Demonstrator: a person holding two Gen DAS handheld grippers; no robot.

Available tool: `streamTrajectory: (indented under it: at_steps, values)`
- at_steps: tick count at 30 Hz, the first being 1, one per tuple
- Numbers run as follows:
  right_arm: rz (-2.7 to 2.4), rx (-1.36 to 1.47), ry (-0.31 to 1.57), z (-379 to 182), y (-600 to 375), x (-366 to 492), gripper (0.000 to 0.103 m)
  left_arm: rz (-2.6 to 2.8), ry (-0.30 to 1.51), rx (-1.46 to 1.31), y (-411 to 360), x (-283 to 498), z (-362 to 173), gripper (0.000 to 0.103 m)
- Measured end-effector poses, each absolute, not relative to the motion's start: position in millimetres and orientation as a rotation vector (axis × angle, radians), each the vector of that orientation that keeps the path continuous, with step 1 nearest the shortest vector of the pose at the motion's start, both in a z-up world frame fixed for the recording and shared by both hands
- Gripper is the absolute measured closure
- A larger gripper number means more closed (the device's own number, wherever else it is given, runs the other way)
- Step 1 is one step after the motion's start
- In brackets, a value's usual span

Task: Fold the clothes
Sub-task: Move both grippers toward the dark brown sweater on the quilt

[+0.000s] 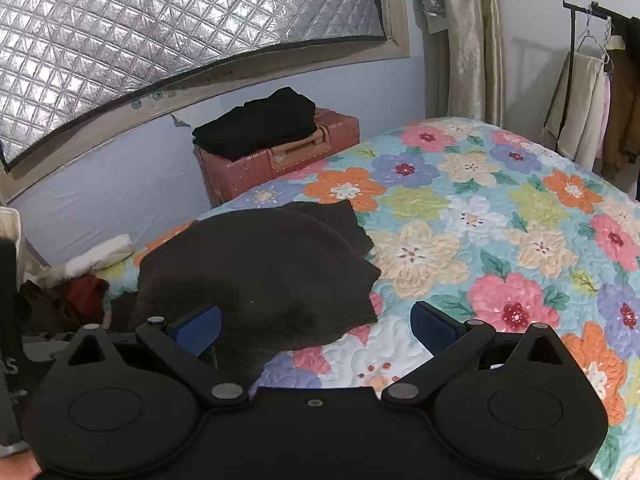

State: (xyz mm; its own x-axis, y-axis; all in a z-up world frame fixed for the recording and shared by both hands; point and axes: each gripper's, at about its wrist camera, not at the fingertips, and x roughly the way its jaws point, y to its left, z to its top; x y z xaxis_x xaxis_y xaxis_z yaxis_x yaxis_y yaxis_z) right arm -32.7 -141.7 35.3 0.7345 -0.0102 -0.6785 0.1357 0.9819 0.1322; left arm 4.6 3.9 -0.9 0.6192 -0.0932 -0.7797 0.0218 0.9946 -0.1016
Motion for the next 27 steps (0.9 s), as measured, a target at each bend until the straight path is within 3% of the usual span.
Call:
streamTrajectory:
  at_steps: [20, 27]
  values:
    - [-0.036, 0.178, 0.784, 31.0, -137.1, -8.0, 0.001, -0.091, 0.939, -0.137, 14.8, 18.1, -21.8, 0.000]
    - [-0.020, 0.182, 0.815, 19.7, -138.4, -2.4, 0.001, -0.101, 1.044, -0.211, 22.0, 41.1, -53.4, 0.000]
